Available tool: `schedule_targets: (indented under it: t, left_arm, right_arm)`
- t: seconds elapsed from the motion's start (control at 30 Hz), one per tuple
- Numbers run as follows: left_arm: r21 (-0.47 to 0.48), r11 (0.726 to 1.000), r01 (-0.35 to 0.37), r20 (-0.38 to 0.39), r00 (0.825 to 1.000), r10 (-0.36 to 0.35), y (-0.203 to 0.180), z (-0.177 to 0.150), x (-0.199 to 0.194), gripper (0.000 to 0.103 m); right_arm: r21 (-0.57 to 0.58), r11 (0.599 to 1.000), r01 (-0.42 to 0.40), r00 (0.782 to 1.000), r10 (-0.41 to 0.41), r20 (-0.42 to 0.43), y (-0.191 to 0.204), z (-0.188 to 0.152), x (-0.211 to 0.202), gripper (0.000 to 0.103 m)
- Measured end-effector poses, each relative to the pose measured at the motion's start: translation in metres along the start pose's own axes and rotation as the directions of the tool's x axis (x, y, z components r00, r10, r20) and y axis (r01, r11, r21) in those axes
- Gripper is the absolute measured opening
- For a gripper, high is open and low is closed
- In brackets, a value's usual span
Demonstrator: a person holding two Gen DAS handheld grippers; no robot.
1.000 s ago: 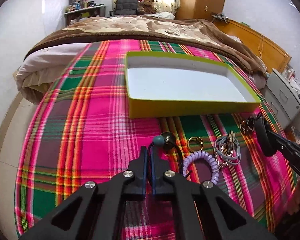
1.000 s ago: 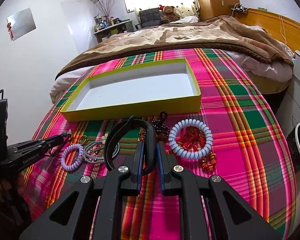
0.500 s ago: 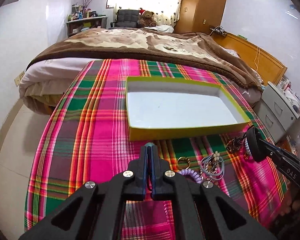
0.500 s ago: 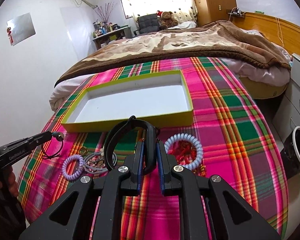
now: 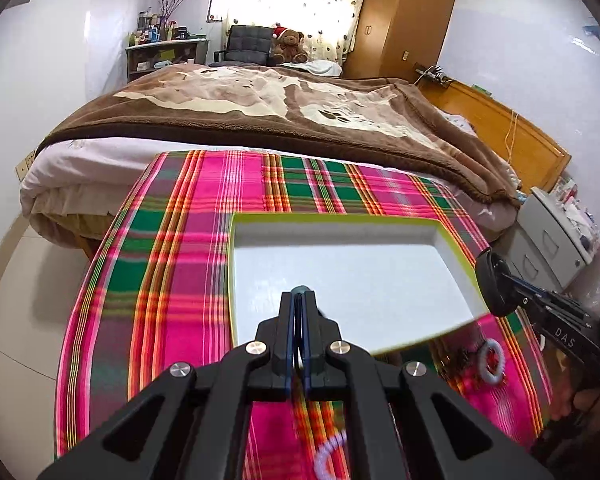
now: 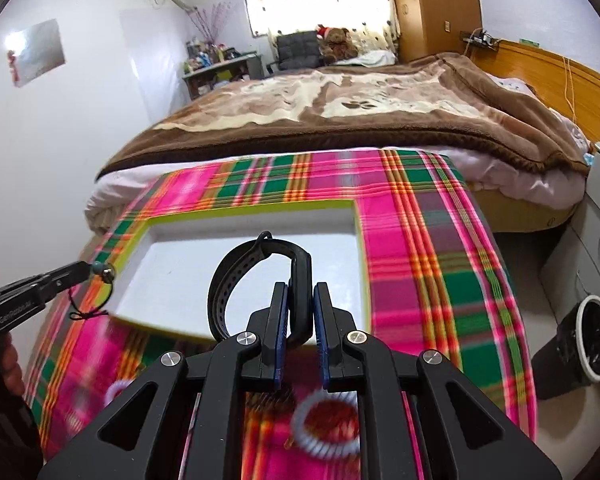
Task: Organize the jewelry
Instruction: 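Carry both held items into the white tray and open both tools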
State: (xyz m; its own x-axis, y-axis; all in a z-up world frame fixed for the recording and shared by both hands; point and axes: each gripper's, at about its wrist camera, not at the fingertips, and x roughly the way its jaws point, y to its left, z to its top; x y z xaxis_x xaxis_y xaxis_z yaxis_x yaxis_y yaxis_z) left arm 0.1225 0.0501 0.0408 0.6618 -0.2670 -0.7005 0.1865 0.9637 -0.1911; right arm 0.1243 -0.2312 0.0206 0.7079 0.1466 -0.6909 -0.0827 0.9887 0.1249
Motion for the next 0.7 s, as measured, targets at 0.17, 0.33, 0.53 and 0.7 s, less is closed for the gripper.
schedule_targets:
  t: [0.17,0.33,0.53,0.7]
  left_arm:
    - [-0.008,1.000,0.010,-0.028,1.000,-0.011,0.001,0.016,0.027,0.003]
    - [-0.013,0.999,0.031,-0.061,0.998,-0.031,-0.001,0.030,0.052,0.003]
    - [-0.021,0.999,0.026,-0.096,0.995,-0.028,0.000,0.037,0.077,0.003]
    - [-0.018,1.000,0.005,-0.128,0.992,-0.007,0.005,0.036,0.092,0.004]
  right_arm:
    - [0.002,1.000,0.030,0.998,-0.030,-0.056,-0.009,0.016,0.035,0.013]
    - [-0.012,0.999,0.050,0.994,-0.051,-0.098,-0.014,0.026,0.061,0.013]
    - [-0.015,0.998,0.055,0.989,-0.057,-0.134,-0.018,0.032,0.081,0.013]
    - [-0.035,0.998,0.055,0.987,-0.060,-0.151,-0.014,0.033,0.091,0.013]
